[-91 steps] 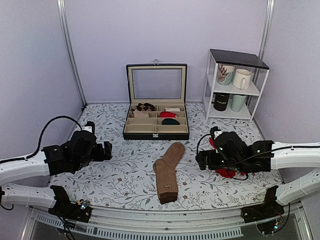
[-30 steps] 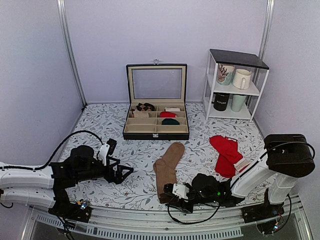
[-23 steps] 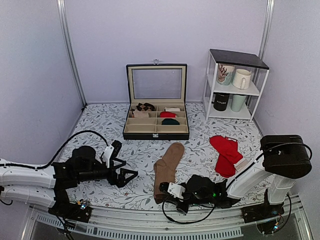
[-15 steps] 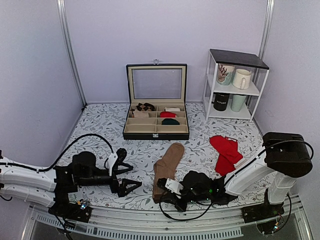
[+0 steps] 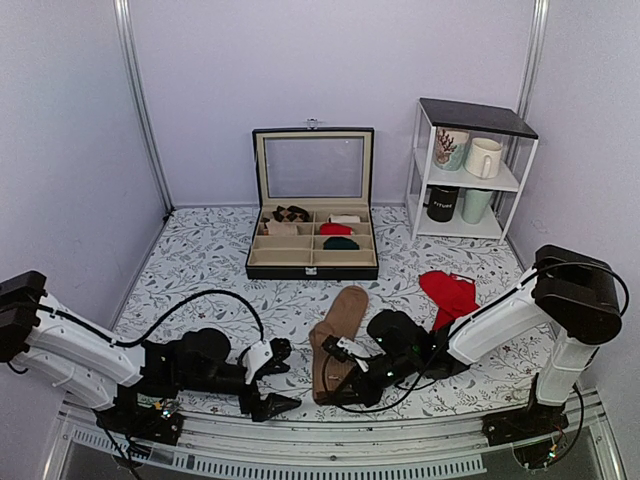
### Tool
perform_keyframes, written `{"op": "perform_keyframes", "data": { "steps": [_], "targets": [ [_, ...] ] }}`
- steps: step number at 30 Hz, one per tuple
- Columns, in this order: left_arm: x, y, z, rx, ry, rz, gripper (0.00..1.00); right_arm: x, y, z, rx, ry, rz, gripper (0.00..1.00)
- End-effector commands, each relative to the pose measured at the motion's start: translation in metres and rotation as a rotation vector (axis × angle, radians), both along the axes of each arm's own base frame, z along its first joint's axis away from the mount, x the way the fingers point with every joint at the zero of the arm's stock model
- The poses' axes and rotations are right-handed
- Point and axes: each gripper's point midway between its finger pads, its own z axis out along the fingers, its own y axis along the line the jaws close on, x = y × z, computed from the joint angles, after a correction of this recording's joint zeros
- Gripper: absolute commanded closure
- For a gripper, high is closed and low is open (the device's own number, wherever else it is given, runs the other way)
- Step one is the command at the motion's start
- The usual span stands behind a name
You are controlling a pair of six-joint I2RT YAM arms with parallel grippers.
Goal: Roll the socks
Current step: Roll a pair of socks at the center of the board.
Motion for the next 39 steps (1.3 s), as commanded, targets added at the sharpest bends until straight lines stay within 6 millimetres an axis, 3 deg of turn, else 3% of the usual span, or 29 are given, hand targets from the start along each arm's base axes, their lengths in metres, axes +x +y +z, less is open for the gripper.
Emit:
{"op": "perform_keyframes", "data": {
  "steps": [1,9,17,30,35,36,38,39],
  "targets": [
    [-0.002,-0.026,0.015,-0.041,-0.074,-0.049,0.13,-0.014,-0.024,-0.026,-0.137,0.195,-0.019,1.0],
    [-0.007,-0.053,0.001,-0.03,-0.077,-0.12,0.33,-0.011,-0.024,-0.025,-0.159,0.256,-0.063,1.0],
    [-0.021,-0.075,-0.022,0.008,-0.051,-0.192,0.35,-0.012,-0.018,-0.022,-0.153,0.302,-0.064,1.0],
    [-0.021,-0.075,-0.045,0.037,-0.013,-0.174,0.57,-0.015,-0.018,-0.023,-0.158,0.332,-0.056,1.0],
    [-0.023,-0.075,-0.055,0.05,0.008,-0.183,0.7,-0.016,-0.017,-0.022,-0.156,0.345,-0.049,0.99],
    [-0.024,-0.075,-0.056,0.05,0.013,-0.185,0.75,-0.016,-0.016,-0.022,-0.155,0.345,-0.048,0.99],
    [-0.025,-0.074,-0.059,0.054,0.02,-0.184,1.0,-0.016,-0.015,-0.022,-0.154,0.346,-0.048,0.99],
    [-0.024,-0.074,-0.06,0.053,0.024,-0.18,1.0,-0.015,-0.015,-0.023,-0.155,0.346,-0.049,0.99]
  ]
}}
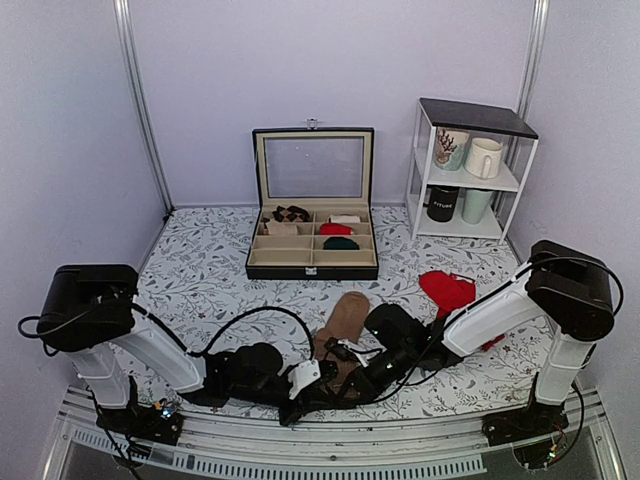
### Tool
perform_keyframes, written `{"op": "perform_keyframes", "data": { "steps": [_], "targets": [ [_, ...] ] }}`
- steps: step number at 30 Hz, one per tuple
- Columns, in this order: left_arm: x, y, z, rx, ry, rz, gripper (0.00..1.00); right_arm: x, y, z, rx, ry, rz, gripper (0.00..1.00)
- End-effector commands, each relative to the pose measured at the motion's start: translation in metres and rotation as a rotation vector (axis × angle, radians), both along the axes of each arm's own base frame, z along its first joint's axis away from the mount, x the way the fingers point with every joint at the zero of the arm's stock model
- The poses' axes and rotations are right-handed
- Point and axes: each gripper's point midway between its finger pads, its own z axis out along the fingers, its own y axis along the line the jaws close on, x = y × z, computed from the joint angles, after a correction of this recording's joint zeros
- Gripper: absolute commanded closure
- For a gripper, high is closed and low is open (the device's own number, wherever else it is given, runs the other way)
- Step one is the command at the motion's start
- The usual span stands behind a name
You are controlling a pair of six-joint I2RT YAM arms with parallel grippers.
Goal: Roll the socks
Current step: Roll a pair of socks at the center of the board.
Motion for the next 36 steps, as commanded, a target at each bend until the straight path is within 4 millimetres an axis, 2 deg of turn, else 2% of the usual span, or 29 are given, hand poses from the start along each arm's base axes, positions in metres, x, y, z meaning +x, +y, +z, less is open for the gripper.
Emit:
{"op": "perform_keyframes", "data": {
  "steps": [1,3,6,10,12,14,16,20,27,33,36],
  "targets": [
    [-0.01,0.0,-0.009,0.009,0.034,-0.023,1.0,-0.003,-0.008,-0.021,-0.081,0.046,-0.006,0.98],
    [-0.011,0.003,-0.011,0.012,0.049,-0.014,1.0,-0.002,-0.007,-0.019,-0.074,0.04,-0.008,0.97],
    [-0.012,0.011,-0.018,0.034,0.089,0.011,1.0,0.006,-0.005,-0.009,-0.047,-0.021,-0.016,0.89],
    [-0.015,0.022,-0.031,0.093,0.196,0.076,1.0,0.03,-0.005,0.043,0.142,-0.327,-0.042,0.68],
    [-0.019,0.03,-0.039,0.131,0.261,0.105,1.0,0.032,-0.012,0.073,0.279,-0.505,-0.042,0.57],
    [-0.024,0.039,-0.045,0.164,0.324,0.125,1.0,0.027,-0.019,0.086,0.353,-0.636,-0.024,0.5],
    [-0.028,0.047,-0.052,0.195,0.374,0.143,1.0,0.02,-0.023,0.082,0.371,-0.721,0.034,0.48],
    [-0.033,0.058,-0.061,0.227,0.436,0.167,1.0,-0.004,-0.015,0.064,0.382,-0.821,0.167,0.48],
    [-0.036,0.059,-0.064,0.234,0.473,0.167,1.0,-0.038,-0.001,0.036,0.352,-0.834,0.308,0.47],
    [-0.035,0.059,-0.067,0.233,0.483,0.165,1.0,-0.042,-0.005,0.012,0.263,-0.841,0.324,0.48],
    [-0.035,0.059,-0.067,0.231,0.486,0.163,1.0,-0.033,-0.006,0.002,0.207,-0.853,0.293,0.58]
  ]
}}
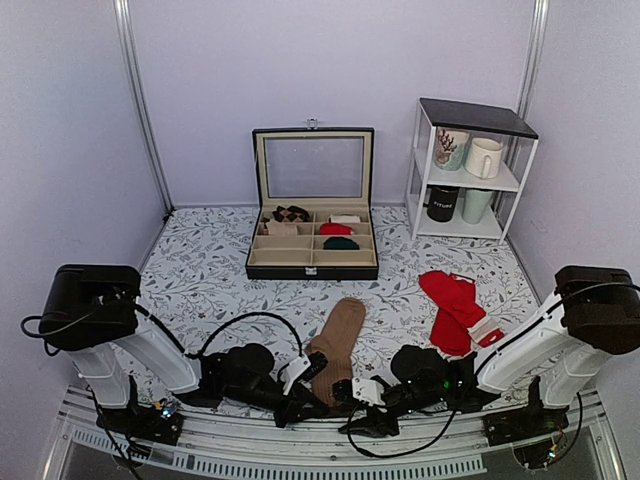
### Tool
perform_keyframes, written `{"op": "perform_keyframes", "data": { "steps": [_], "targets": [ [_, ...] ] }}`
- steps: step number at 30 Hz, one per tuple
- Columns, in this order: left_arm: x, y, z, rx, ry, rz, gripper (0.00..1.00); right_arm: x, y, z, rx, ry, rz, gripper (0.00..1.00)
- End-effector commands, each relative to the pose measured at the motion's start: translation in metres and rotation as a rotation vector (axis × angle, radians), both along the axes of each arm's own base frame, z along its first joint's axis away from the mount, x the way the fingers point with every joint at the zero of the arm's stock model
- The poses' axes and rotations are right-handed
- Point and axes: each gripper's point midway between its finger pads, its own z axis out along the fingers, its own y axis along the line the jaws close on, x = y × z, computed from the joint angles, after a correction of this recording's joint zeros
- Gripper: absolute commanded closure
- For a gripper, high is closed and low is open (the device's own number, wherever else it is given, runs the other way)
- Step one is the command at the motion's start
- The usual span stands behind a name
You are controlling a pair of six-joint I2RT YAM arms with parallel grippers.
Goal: Roll the socks
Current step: Roll a pair of socks at the center of the board.
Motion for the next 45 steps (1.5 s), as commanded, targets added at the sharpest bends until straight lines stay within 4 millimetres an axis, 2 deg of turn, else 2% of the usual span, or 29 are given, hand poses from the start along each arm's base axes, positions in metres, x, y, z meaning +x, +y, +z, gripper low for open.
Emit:
{"op": "perform_keyframes", "data": {
  "steps": [1,7,8,10,12,14,16,18,20,22,24,26,30,35,45],
  "targets": [
    [-0.018,0.047,-0.061,0.251,0.107,-0.018,1.0,0.014,0.001,-0.02,-0.068,-0.039,-0.077,0.61],
    [-0.021,0.048,-0.062,0.242,0.117,-0.029,1.0,0.031,-0.009,-0.038,-0.13,-0.053,-0.202,0.69],
    [-0.021,0.048,-0.062,0.24,0.118,-0.03,1.0,0.031,-0.01,-0.039,-0.135,-0.054,-0.212,0.74],
    [-0.02,0.047,-0.059,0.232,0.113,-0.03,1.0,0.03,-0.011,-0.04,-0.147,-0.042,-0.214,0.9],
    [-0.017,0.046,-0.055,0.221,0.088,-0.022,1.0,0.027,-0.013,-0.044,-0.172,-0.015,-0.205,0.99],
    [-0.01,0.046,-0.045,0.202,0.038,-0.003,0.87,0.021,-0.014,-0.049,-0.197,0.06,-0.219,1.0],
    [-0.001,0.044,-0.031,0.175,-0.034,0.015,0.81,0.017,-0.017,-0.056,-0.22,0.128,-0.236,1.0],
    [0.008,0.041,-0.012,0.144,-0.122,0.038,0.62,0.017,-0.022,-0.065,-0.251,0.267,-0.272,1.0],
    [0.014,0.037,0.01,0.102,-0.218,0.047,0.55,0.019,-0.028,-0.073,-0.279,0.417,-0.312,1.0],
    [0.01,0.032,0.031,0.056,-0.314,0.024,0.52,0.02,-0.031,-0.08,-0.302,0.529,-0.343,1.0],
    [0.006,0.028,0.045,0.029,-0.409,-0.006,0.51,0.022,-0.036,-0.087,-0.332,0.646,-0.376,1.0],
    [-0.001,0.025,0.048,0.027,-0.449,-0.04,0.52,0.022,-0.04,-0.092,-0.36,0.767,-0.395,1.0],
    [-0.003,0.024,0.033,0.077,-0.48,-0.058,0.53,0.018,-0.05,-0.099,-0.409,0.972,-0.441,1.0],
    [0.006,0.021,0.022,0.102,-0.53,-0.017,0.53,0.016,-0.055,-0.102,-0.447,1.062,-0.47,1.0],
    [0.016,0.012,0.047,0.06,-0.675,0.041,0.52,0.018,-0.066,-0.118,-0.505,1.065,-0.556,1.0]
  ]
}}
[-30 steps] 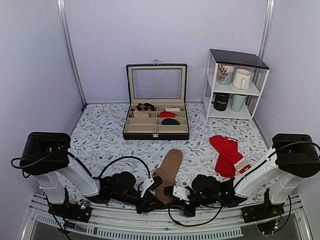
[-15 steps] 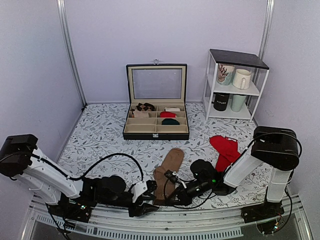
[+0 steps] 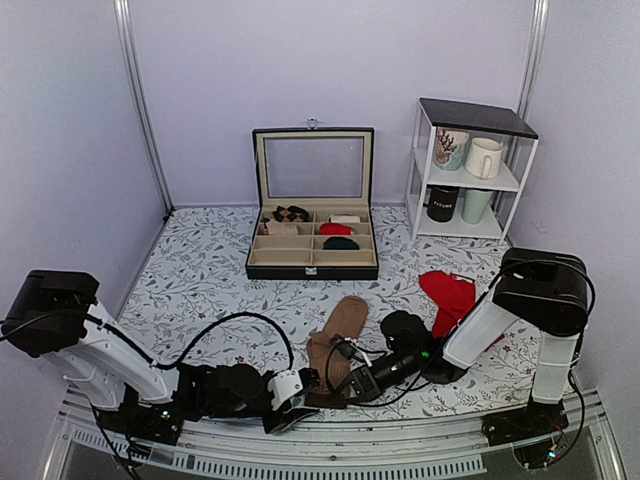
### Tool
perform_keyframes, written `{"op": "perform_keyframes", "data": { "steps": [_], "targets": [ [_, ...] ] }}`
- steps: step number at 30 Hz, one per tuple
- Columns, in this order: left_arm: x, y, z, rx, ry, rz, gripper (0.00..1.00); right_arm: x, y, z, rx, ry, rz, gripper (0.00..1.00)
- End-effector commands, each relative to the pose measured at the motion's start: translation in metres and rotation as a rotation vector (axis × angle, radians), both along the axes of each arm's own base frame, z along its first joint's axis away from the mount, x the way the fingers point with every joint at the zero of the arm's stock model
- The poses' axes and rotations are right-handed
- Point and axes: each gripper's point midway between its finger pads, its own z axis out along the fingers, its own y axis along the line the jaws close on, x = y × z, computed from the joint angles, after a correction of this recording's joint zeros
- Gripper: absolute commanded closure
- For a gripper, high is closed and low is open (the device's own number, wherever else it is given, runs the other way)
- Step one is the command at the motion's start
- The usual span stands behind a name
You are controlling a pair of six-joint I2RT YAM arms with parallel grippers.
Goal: Roll the socks
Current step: Roll a pair of socks at the center of the board.
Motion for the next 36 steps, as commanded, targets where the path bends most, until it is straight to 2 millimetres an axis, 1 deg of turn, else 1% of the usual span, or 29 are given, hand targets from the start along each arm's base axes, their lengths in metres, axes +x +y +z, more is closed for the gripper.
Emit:
{"op": "perform_keyframes", "data": {
  "steps": [1,5,9,12,15,19,20,21,24,26,29,31,32,34,36],
  "targets": [
    [0.001,-0.013,0.028,-0.07,-0.106,0.007,0.52,-0.029,-0.079,-0.099,-0.464,0.195,-0.082,1.0],
    [-0.004,-0.016,0.023,-0.055,-0.11,-0.031,0.52,-0.027,-0.084,-0.107,-0.498,0.193,-0.102,1.0],
    [-0.008,-0.022,0.007,-0.024,-0.097,-0.058,0.52,-0.027,-0.086,-0.111,-0.517,0.201,-0.116,1.0],
    [-0.006,-0.025,-0.006,0.002,-0.088,-0.05,0.52,-0.027,-0.087,-0.111,-0.519,0.204,-0.118,1.0],
    [-0.001,-0.021,-0.015,0.011,-0.076,-0.017,0.52,-0.028,-0.087,-0.11,-0.517,0.204,-0.118,1.0],
    [0.004,-0.012,-0.022,0.014,-0.048,0.011,0.54,-0.029,-0.09,-0.111,-0.522,0.207,-0.119,1.0],
    [0.004,-0.01,-0.024,0.02,-0.042,0.012,0.55,-0.03,-0.091,-0.111,-0.524,0.209,-0.119,1.0],
    [0.003,-0.008,-0.026,0.025,-0.034,0.013,0.61,-0.03,-0.091,-0.111,-0.522,0.209,-0.12,1.0],
    [0.0,-0.005,-0.033,0.041,-0.005,0.006,0.86,-0.031,-0.092,-0.111,-0.522,0.211,-0.119,1.0],
    [-0.003,-0.004,-0.038,0.055,0.016,-0.001,1.0,-0.031,-0.092,-0.111,-0.521,0.212,-0.118,1.0],
    [-0.009,-0.003,-0.042,0.062,0.044,-0.02,1.0,-0.03,-0.088,-0.108,-0.505,0.209,-0.115,1.0],
    [-0.014,-0.004,-0.045,0.069,0.07,-0.044,1.0,-0.026,-0.081,-0.1,-0.466,0.181,-0.104,0.96],
    [-0.016,-0.005,-0.047,0.076,0.093,-0.052,1.0,-0.022,-0.075,-0.092,-0.436,0.153,-0.103,0.92],
    [-0.02,-0.005,-0.05,0.085,0.155,-0.063,1.0,-0.008,-0.066,-0.07,-0.366,0.036,-0.113,0.85],
    [-0.02,-0.001,-0.056,0.095,0.253,-0.047,1.0,0.011,-0.059,-0.036,-0.271,-0.138,-0.151,0.74]
  ]
}}
